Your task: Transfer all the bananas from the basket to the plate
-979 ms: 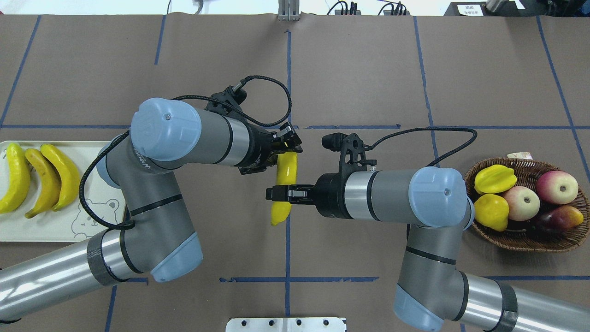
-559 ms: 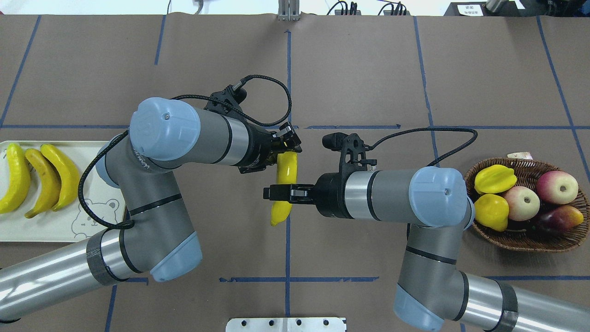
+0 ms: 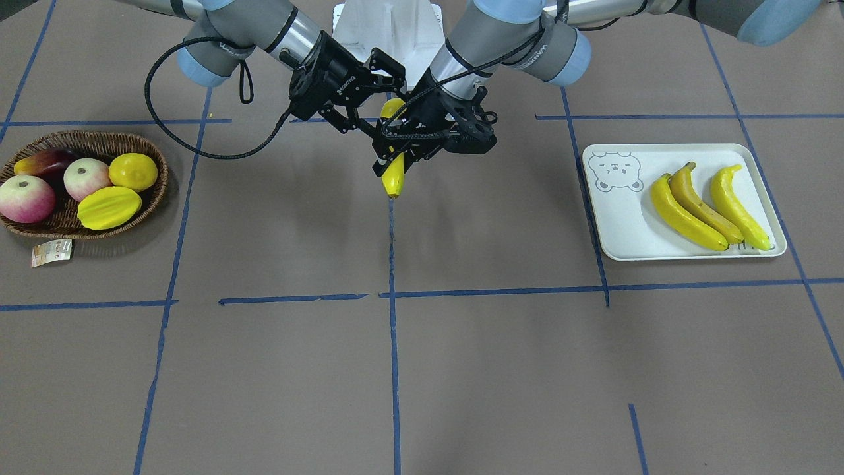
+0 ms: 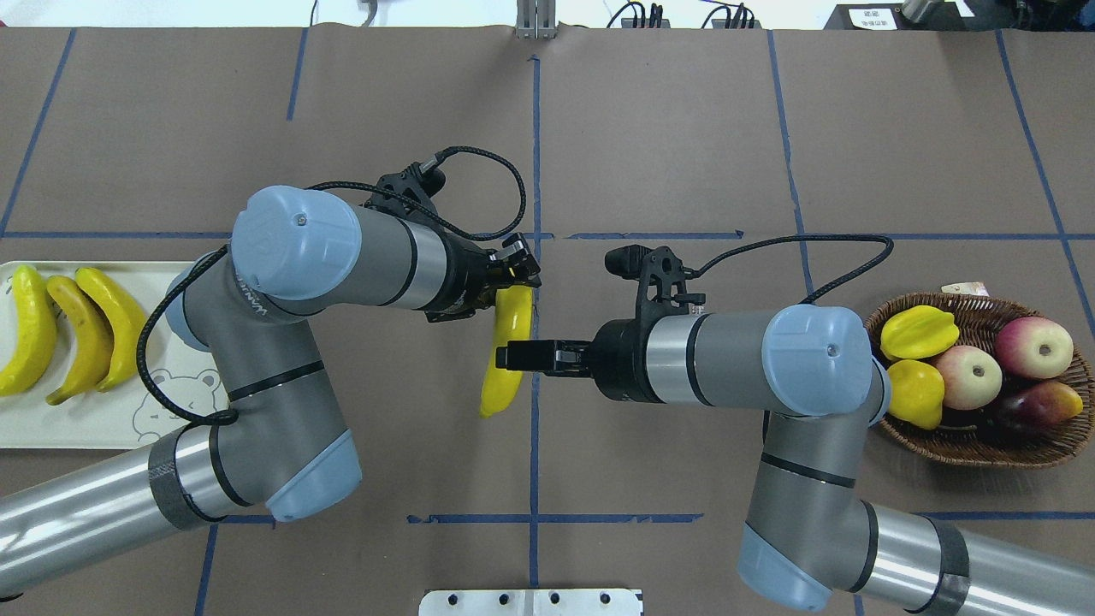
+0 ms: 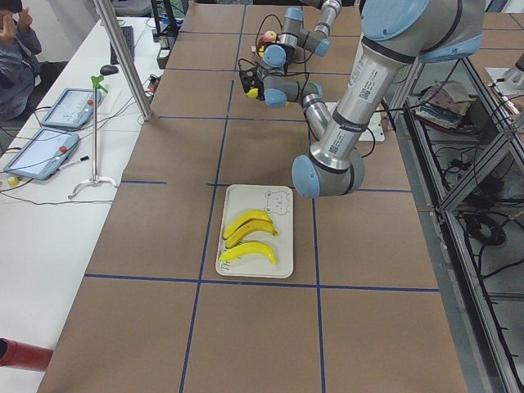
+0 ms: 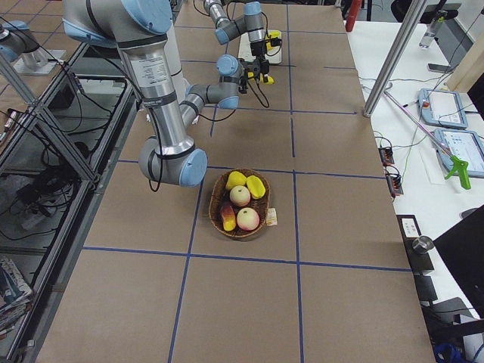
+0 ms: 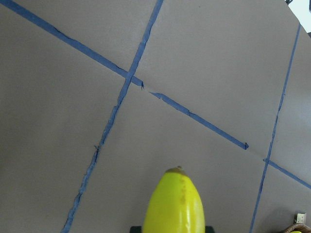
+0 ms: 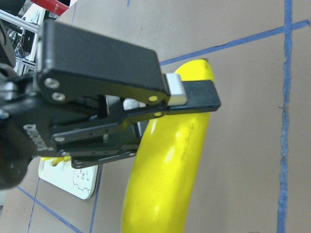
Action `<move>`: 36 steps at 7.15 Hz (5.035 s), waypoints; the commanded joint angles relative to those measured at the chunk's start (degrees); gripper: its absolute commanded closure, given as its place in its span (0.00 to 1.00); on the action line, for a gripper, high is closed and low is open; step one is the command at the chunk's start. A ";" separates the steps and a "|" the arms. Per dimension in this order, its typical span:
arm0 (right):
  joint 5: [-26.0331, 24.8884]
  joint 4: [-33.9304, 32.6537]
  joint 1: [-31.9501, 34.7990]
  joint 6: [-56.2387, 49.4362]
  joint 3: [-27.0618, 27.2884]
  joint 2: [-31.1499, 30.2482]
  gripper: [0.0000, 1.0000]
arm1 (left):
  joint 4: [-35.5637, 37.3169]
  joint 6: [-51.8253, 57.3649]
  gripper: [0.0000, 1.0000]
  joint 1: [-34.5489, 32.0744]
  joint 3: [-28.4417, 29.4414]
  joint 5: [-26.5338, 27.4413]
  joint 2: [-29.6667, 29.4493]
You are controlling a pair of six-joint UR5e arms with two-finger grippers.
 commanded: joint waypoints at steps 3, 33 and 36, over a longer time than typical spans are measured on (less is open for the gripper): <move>2.90 -20.33 1.83 -0.64 9.59 -1.92 0.00 | 10.35 8.42 1.00 -1.62 -0.27 0.10 2.37; 27.16 -58.36 37.69 -66.36 12.42 -18.08 0.00 | 31.40 65.14 0.00 -31.13 -6.95 -14.46 30.38; 28.03 -58.54 43.21 -76.71 11.98 -22.12 0.00 | 32.70 87.92 0.00 -40.97 -5.63 -18.96 34.88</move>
